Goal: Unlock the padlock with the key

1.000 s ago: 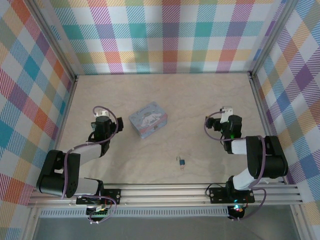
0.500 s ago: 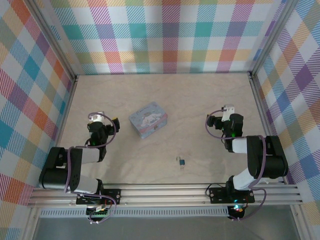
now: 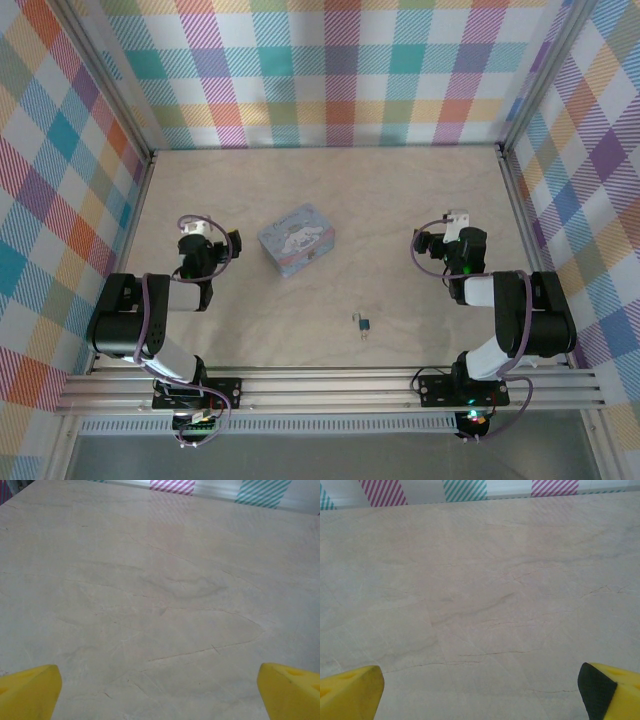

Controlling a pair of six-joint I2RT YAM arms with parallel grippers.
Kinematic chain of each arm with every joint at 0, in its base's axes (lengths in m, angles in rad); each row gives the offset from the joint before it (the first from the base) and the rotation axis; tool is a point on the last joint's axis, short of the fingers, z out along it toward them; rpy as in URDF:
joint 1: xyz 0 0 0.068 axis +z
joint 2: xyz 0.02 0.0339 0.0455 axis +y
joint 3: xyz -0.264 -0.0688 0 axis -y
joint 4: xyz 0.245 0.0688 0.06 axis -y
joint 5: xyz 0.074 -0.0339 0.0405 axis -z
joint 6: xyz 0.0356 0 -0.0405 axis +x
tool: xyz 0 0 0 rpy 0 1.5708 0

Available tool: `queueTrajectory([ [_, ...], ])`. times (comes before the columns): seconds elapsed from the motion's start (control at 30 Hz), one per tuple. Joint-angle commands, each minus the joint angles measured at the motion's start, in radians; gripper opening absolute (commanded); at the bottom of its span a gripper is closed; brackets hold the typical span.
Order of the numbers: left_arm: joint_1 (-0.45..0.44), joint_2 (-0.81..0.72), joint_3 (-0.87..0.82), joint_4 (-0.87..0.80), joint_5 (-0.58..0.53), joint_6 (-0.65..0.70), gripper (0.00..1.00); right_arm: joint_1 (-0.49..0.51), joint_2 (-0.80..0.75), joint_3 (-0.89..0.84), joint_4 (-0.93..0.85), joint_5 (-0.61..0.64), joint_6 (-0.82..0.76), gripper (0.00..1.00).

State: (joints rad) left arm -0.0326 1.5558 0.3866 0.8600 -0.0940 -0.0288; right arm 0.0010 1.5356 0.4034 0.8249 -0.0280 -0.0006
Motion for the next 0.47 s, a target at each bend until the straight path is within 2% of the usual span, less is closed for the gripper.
queueTrajectory([
  [0.0, -0.018, 0.008, 0.019, -0.029, -0.016, 0.028, 1.0, -0.001, 0.0, 0.008, 0.006, -0.015, 0.007, 1.0],
  [0.43, -0.036, 0.009, 0.029, -0.045, -0.033, 0.045, 1.0, -0.001, 0.001, 0.009, 0.005, -0.015, 0.008, 1.0],
])
